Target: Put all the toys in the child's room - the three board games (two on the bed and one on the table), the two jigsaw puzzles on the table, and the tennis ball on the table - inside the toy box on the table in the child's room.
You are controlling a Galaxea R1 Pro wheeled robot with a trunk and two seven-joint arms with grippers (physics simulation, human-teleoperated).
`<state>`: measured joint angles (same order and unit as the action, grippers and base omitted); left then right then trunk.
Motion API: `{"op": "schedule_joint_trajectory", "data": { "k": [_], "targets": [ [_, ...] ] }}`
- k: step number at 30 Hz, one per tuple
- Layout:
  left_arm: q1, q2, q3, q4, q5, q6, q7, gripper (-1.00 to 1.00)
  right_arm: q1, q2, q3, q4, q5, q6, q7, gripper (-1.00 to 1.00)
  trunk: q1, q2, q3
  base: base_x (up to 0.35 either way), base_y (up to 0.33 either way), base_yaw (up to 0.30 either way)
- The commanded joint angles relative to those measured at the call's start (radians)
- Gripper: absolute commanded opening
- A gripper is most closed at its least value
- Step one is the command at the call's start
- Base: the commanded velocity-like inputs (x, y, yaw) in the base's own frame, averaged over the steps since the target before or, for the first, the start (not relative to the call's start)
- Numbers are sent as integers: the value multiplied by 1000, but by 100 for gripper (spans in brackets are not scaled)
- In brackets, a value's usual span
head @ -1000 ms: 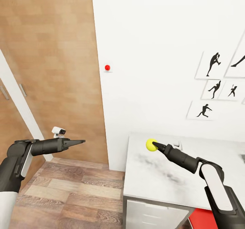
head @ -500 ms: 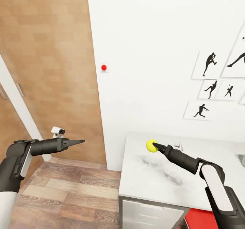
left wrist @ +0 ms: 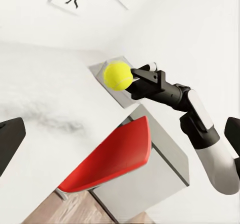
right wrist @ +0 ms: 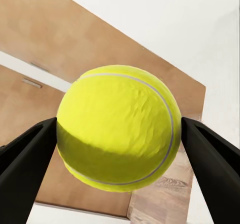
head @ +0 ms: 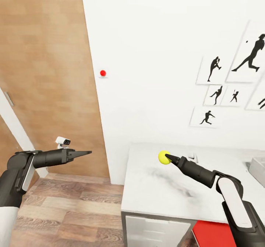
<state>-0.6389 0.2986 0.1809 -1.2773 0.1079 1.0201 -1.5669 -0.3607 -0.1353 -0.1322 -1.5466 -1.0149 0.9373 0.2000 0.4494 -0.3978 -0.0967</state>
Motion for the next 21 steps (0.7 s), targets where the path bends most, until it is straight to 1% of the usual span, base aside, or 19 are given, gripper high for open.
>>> {"op": "schedule_joint_trajectory", "data": {
  "k": [1, 16, 21],
  "targets": [
    [-1, 1, 0, 0, 0, 10, -4, 100, -1, 0, -1, 0, 10, 5, 10, -100, 1, -2, -2, 0, -1, -270],
    [1, 4, 1, -1, 0, 11, -4, 100, -1, 0, -2, 0, 9, 5, 10, -100, 1, -2, -2, 0, 0, -278],
    [8, 5, 23, -1, 0, 13, -4, 100, -1, -2, -2, 0, 9, 5, 11, -100, 1, -2, -2, 0, 0, -279]
  ]
}}
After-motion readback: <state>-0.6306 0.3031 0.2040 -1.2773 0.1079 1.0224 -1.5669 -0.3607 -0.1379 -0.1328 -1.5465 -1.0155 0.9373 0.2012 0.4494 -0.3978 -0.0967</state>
